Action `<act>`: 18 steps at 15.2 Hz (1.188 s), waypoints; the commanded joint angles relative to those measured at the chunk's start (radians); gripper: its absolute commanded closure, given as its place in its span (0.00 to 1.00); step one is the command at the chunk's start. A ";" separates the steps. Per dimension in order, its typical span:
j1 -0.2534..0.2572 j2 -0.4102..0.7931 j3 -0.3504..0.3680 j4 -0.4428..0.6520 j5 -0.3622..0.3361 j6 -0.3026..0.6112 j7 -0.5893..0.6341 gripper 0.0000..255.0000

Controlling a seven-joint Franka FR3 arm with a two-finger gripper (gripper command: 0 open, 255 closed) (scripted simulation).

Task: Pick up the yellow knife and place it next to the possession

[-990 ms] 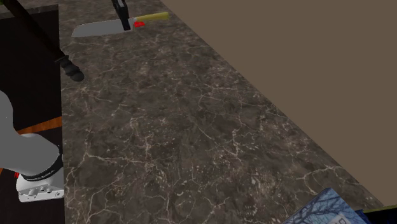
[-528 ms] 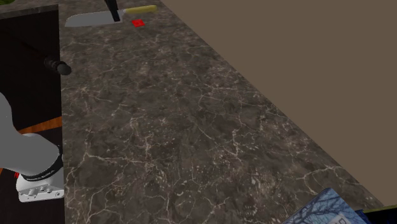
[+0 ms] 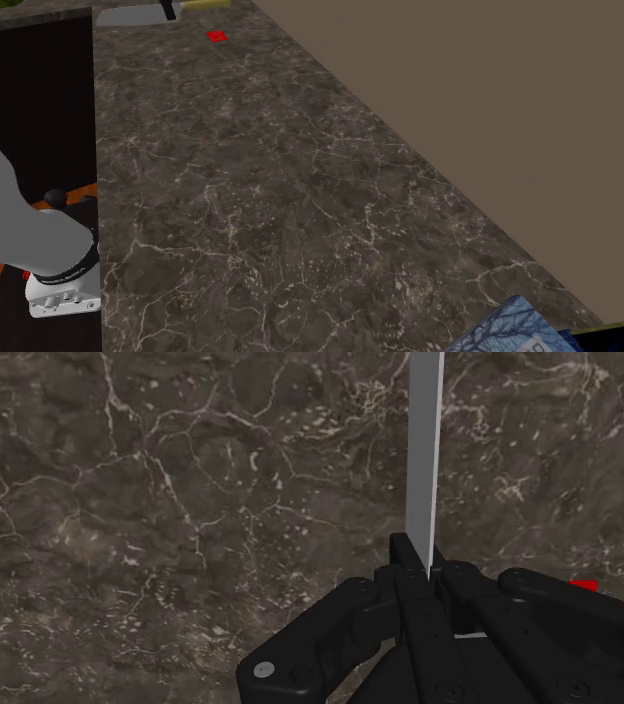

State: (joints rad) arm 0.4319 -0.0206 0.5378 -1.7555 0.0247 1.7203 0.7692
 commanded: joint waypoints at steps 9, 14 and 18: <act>0.051 0.104 0.047 0.021 -0.056 0.069 0.111 1.00; 0.051 0.110 0.046 -0.041 -0.059 0.135 0.113 1.00; 0.052 0.119 0.045 -0.085 -0.065 0.187 0.116 1.00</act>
State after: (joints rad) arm 0.4828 0.0941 0.5828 -1.8305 -0.0379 1.8929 0.8827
